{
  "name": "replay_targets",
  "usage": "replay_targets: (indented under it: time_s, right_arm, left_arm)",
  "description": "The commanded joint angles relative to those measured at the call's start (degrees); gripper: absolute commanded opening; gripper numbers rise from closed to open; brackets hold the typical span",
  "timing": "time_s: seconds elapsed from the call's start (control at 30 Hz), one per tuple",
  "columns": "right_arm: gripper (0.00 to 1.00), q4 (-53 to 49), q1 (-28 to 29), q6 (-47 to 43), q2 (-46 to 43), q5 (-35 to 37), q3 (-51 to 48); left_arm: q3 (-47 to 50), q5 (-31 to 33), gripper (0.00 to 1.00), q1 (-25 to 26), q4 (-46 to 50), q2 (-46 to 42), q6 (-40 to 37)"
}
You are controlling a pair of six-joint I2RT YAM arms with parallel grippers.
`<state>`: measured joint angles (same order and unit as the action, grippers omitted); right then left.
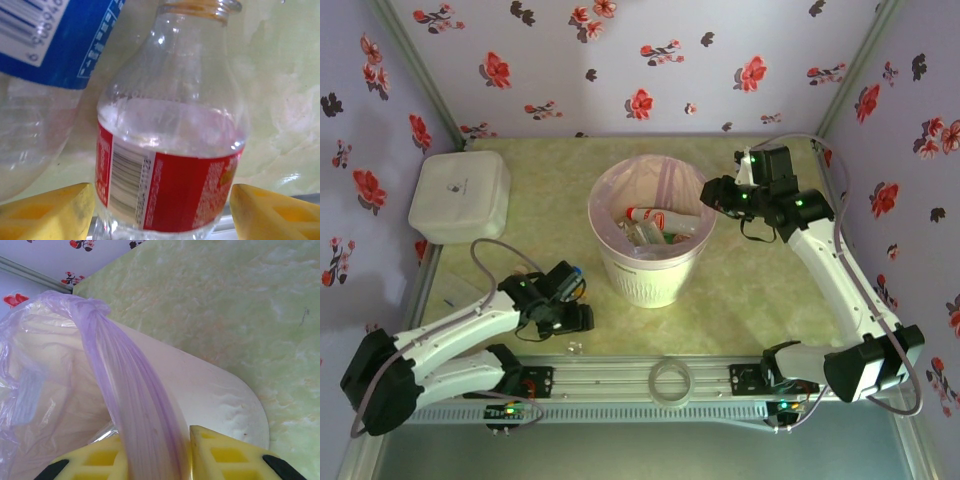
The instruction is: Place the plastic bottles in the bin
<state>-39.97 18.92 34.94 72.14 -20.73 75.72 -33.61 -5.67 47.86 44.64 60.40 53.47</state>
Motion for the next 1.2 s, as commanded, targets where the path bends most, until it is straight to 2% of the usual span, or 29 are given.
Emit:
replay_targets:
  time_s: [0.0, 0.27, 0.47, 0.63, 0.93, 1.17]
  right_arm:
    - [0.29, 1.99, 0.37, 0.48, 0.42, -0.99, 1.84]
    - [0.29, 2.74, 0.33, 0.99, 0.01, -1.38, 0.96]
    - [0.29, 2.72, 0.34, 0.92, -0.23, -1.26, 0.75]
    - [0.29, 2.96, 0.33, 0.96, -0.27, -1.31, 0.65]
    - [0.29, 3.38, 0.35, 1.19, -0.09, -1.47, 0.66]
    - [0.29, 4.13, 0.34, 1.84, -0.17, -1.95, 0.42]
  left_arm:
    - [1.43, -0.22, 0.73, 0.24, -3.57, 1.22, -0.40]
    - [3.42, 0.48, 0.72, -1.12, -7.98, 5.35, -1.93]
    - [1.18, 0.69, 0.63, -1.44, -7.05, 6.59, -3.71]
    - [-1.14, 1.04, 0.56, -2.14, -4.92, 2.97, -4.19]
    - [-10.66, 2.17, 0.46, -7.47, 2.70, -4.89, -7.19]
    - [-20.80, 4.68, 0.37, -15.72, 7.55, -6.70, -13.74]
